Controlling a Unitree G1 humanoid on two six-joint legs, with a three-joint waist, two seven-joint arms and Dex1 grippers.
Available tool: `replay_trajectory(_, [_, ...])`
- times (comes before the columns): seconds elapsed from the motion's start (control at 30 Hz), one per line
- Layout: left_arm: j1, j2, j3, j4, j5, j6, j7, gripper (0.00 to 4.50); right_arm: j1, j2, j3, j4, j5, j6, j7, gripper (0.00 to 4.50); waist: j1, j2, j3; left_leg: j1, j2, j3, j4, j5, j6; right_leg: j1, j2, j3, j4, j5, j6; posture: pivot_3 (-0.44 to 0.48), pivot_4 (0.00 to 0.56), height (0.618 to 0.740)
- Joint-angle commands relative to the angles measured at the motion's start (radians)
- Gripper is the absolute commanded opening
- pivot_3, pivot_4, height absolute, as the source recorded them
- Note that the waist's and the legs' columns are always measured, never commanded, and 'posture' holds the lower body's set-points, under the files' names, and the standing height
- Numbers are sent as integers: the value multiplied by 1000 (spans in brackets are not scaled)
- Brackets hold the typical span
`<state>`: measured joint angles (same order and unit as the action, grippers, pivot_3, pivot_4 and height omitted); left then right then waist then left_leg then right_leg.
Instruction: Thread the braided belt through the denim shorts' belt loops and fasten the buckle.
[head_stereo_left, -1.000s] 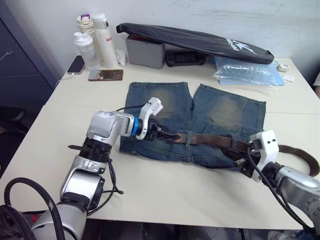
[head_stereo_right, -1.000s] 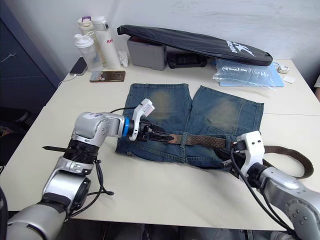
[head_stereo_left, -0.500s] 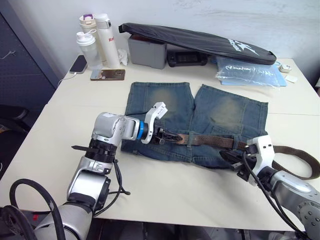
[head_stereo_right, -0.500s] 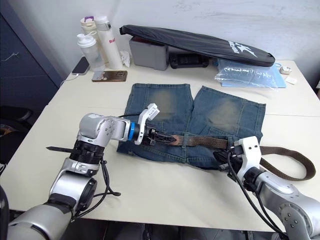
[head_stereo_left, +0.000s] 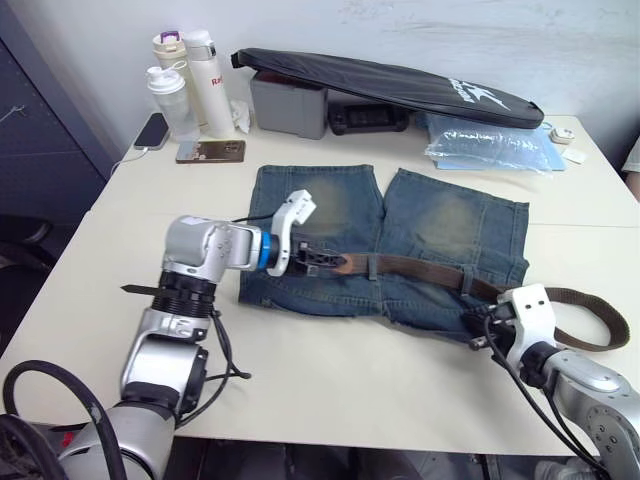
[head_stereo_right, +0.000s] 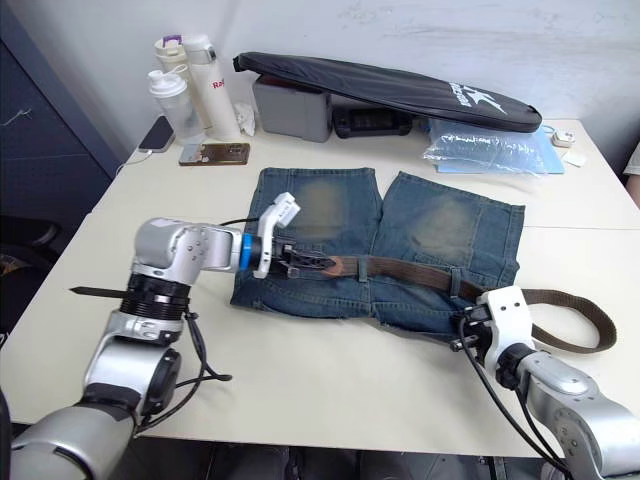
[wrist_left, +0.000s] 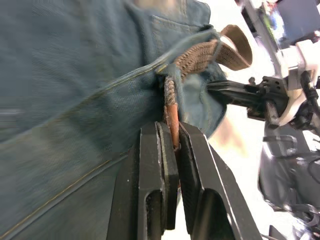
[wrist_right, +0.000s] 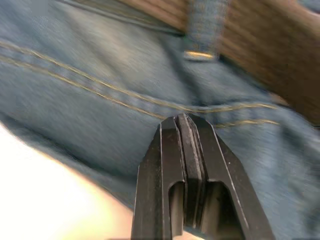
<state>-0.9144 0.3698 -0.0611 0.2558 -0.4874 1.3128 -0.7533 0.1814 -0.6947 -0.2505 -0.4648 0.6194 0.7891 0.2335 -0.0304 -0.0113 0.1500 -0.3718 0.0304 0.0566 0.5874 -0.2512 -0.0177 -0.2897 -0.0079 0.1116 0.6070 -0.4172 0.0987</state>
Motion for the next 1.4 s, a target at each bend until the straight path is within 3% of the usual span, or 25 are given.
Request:
replay_trajectory(0.03, [-19, 46, 1, -6, -2, -40, -31, 38, 15, -6, -40, 51, -49, 41, -17, 0, 1, 0, 0, 0, 0, 0, 0, 0, 0, 0, 0, 0, 0, 0, 0, 0, 150, 740])
replay_trajectory(0.5, [-4, 240, -81, 103, 59, -166, -163, 38, 29, -40, -54, 109, -113, 67, 46, 0, 5, -3, -4, 0, -1, -1, 1, 0, 0, 1, -2, -1, -1, 0, 0, 0, 150, 740])
replay_trajectory(0.83, [33, 246, -107, 81, 87, -270, -216, 38, 30, -28, -60, 102, -129, 50, 79, 0, 7, -3, -7, -1, -1, -3, 1, -3, 5, 2, -3, -3, -1, 0, 0, 0, 150, 740])
replay_trajectory(1.03, [0, 216, -56, 136, 75, -260, -196, 2619, 20, -44, -66, 56, -98, 31, 156, 0, 6, -3, -7, -2, -2, -3, 1, -4, 6, 2, -3, -3, -1, 0, 0, 0, 150, 740])
replay_trajectory(1.17, [-47, 247, -34, 190, 88, -308, -224, 4307, 36, -90, -99, -18, -65, -3, 270, 0, 3, -1, -6, -2, -1, -3, 1, -4, 5, 0, -2, -3, -1, 0, 0, 0, 150, 740])
replay_trajectory(1.37, [-115, 312, -49, 275, 155, -456, -274, 4429, 29, -162, -146, -185, 40, -4, 423, 0, -1, 1, -3, -2, 0, -1, 1, -3, 4, 0, 0, -2, -1, 0, 0, 0, 150, 740])
replay_trajectory(1.4, [-119, 319, -57, 278, 168, -491, -290, 4478, 12, -182, -127, -203, 29, -7, 432, 315, -1, 1, -3, -2, 0, -1, 1, -4, 3, 0, 0, -1, -1, 0, 0, 0, 150, 740])
